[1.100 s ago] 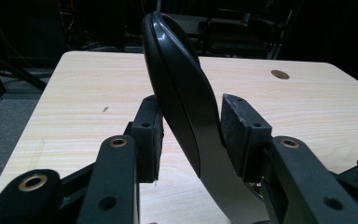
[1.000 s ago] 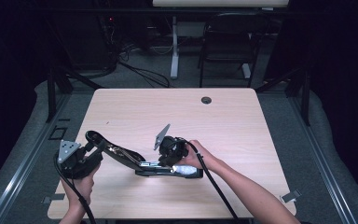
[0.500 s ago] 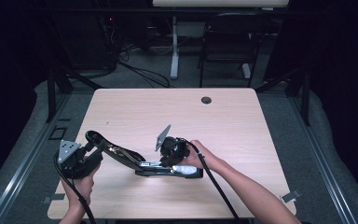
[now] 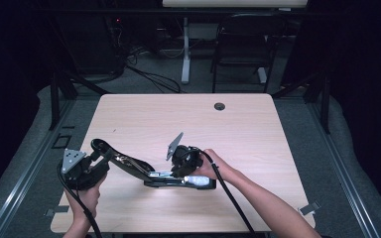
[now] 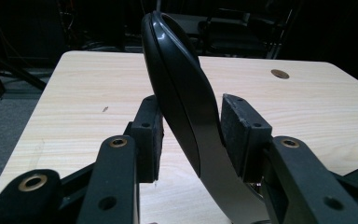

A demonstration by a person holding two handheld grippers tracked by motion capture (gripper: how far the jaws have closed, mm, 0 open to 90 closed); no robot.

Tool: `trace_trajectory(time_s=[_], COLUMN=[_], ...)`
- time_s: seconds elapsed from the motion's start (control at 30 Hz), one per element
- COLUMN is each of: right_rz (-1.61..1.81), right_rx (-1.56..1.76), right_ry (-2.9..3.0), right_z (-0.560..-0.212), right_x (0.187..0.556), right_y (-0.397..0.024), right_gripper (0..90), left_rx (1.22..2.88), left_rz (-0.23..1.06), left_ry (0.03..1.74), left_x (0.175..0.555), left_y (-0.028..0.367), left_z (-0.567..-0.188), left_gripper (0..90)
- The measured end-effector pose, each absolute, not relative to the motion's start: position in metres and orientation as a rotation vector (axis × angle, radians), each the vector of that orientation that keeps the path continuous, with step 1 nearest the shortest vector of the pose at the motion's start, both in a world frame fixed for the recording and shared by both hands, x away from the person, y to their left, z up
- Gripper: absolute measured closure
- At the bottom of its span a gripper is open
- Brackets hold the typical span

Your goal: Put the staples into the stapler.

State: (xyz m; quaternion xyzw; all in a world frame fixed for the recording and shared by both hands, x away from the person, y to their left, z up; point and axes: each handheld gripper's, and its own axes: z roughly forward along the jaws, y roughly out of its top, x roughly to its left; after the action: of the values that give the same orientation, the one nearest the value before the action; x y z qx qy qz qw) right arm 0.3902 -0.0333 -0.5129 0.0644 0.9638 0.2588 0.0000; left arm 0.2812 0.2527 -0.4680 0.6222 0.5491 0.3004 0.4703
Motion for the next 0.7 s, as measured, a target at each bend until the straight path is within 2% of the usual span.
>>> trace_trajectory(time_s=[0.23, 0.47, 0.7], right_rz=[0.819, 0.829, 0.829], right_rx=[0.229, 0.266, 0.348], right_ry=[3.014, 2.987, 2.959], right_z=[-0.51, -0.504, -0.501], right_x=[0.388, 0.385, 0.382], right_y=[-0.039, -0.048, -0.06], right_gripper=[70.0, 62.0, 61.6], left_rx=[1.521, 1.519, 1.512], left_rz=[0.736, 0.731, 0.712], left_ry=[1.343, 1.347, 1.347], left_x=[0.281, 0.281, 0.281], left_y=[0.252, 0.253, 0.254], left_z=[-0.468, -0.468, -0.467], left_gripper=[60.2, 60.3, 60.7])
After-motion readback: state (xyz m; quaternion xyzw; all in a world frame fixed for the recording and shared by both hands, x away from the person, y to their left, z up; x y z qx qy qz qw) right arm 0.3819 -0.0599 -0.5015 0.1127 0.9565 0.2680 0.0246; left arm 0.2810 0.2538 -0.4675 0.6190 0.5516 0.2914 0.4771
